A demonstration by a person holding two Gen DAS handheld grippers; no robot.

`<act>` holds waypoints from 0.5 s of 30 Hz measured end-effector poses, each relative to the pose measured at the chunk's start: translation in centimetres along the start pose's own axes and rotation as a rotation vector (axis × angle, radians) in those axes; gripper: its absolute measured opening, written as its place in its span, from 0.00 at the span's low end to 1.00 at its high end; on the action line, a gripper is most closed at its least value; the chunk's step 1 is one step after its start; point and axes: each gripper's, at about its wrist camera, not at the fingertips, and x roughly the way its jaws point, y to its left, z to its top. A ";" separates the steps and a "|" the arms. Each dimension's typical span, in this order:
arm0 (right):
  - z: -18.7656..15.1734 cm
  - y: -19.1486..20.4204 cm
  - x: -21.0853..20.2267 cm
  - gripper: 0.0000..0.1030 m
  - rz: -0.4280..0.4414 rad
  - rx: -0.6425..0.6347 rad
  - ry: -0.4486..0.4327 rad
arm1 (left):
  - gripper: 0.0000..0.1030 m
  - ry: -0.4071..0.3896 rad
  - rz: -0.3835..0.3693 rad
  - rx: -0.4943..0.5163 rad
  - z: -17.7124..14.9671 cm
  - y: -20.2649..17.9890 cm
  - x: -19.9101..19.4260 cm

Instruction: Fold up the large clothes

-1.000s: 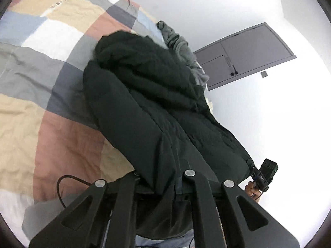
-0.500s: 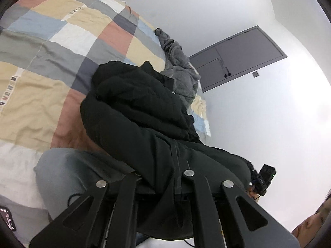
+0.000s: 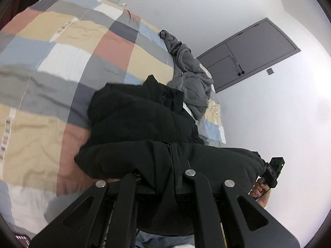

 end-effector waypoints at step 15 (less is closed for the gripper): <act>8.4 -4.5 13.9 0.11 -0.263 0.092 0.034 | 0.09 -0.152 0.344 -0.002 11.0 -1.2 10.2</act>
